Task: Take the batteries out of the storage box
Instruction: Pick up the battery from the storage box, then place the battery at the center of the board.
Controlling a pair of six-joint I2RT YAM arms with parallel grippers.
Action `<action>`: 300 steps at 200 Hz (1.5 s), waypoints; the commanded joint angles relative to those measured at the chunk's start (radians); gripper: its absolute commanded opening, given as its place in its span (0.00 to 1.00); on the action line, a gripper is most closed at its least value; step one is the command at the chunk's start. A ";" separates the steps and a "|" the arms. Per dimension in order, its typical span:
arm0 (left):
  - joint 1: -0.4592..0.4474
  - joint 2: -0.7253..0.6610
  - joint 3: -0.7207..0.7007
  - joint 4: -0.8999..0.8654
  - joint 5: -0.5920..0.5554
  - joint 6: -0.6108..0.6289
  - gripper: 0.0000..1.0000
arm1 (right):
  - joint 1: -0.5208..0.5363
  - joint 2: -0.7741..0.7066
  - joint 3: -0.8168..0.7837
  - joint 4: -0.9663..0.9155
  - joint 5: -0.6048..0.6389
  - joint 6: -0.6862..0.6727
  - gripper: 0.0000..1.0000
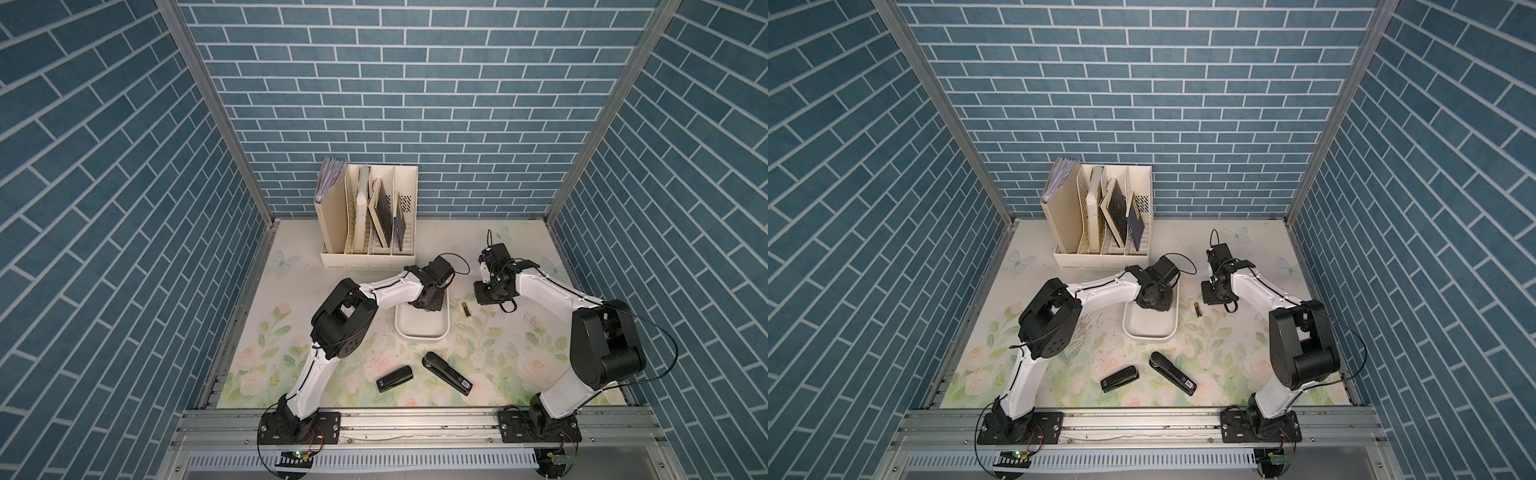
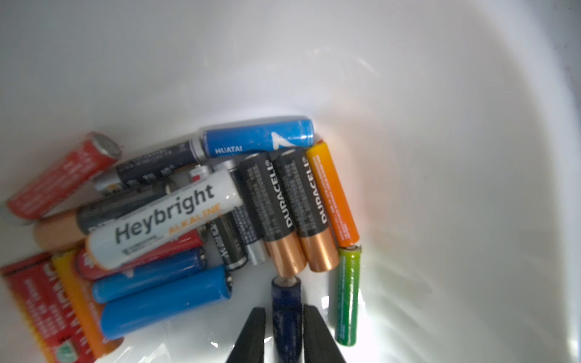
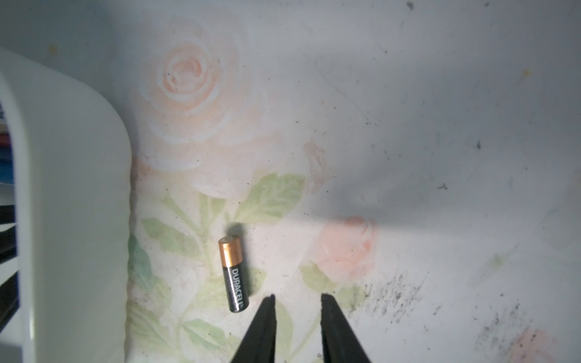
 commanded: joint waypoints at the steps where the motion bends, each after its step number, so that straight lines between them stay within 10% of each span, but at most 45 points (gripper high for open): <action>1: -0.006 0.013 0.006 -0.033 0.001 0.003 0.26 | -0.004 -0.029 -0.010 -0.020 -0.004 -0.016 0.28; 157: -0.005 -0.009 0.004 -0.044 -0.011 -0.004 0.14 | -0.005 -0.032 0.018 -0.032 -0.016 -0.009 0.29; 300: 0.155 -0.298 -0.092 -0.088 -0.053 0.018 0.14 | 0.110 -0.001 0.247 -0.115 -0.038 0.065 0.29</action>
